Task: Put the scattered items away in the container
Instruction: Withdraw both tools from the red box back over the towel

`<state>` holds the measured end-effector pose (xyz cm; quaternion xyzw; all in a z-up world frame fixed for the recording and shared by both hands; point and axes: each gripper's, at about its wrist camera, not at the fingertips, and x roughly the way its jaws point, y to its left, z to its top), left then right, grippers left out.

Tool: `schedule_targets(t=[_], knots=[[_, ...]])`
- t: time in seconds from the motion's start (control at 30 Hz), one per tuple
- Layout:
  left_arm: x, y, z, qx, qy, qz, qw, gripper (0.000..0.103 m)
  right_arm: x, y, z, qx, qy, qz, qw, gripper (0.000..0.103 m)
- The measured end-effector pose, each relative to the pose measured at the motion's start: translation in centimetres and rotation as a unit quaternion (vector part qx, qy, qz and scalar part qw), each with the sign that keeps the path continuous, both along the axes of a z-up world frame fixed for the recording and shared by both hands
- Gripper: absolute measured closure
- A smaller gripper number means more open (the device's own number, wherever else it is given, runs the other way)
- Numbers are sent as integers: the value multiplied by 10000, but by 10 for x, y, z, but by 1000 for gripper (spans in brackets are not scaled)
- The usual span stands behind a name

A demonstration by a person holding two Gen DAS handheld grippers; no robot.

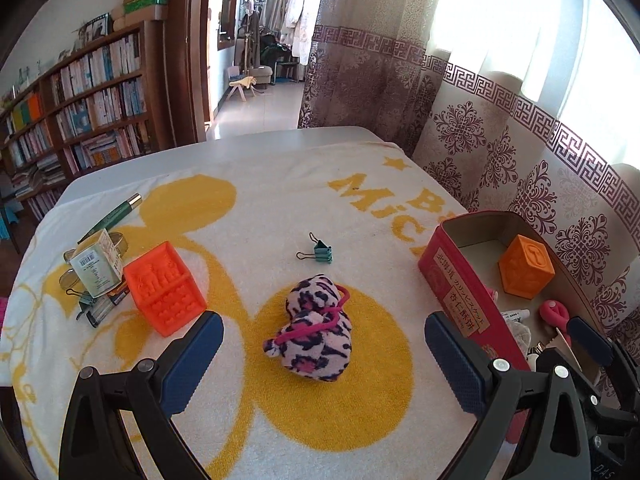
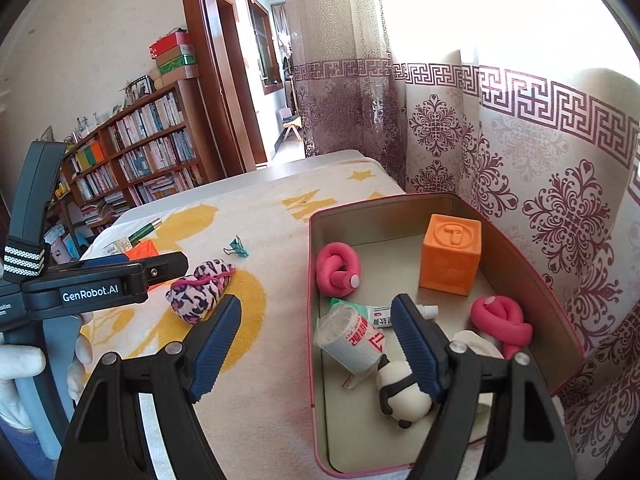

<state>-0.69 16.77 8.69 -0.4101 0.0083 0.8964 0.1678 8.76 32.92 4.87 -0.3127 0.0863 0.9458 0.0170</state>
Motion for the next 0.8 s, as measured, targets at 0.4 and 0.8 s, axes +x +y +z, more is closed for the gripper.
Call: schedule_targets(t=[0.4, 0.8], knots=[[-22, -124, -1, -513, 310, 1232, 9906, 1, -22, -48, 2, 29, -120, 519, 9986, 22], [-35, -200, -30, -471, -87, 1988, 9789, 1, -47, -76, -4, -109, -340, 800, 9962, 22]])
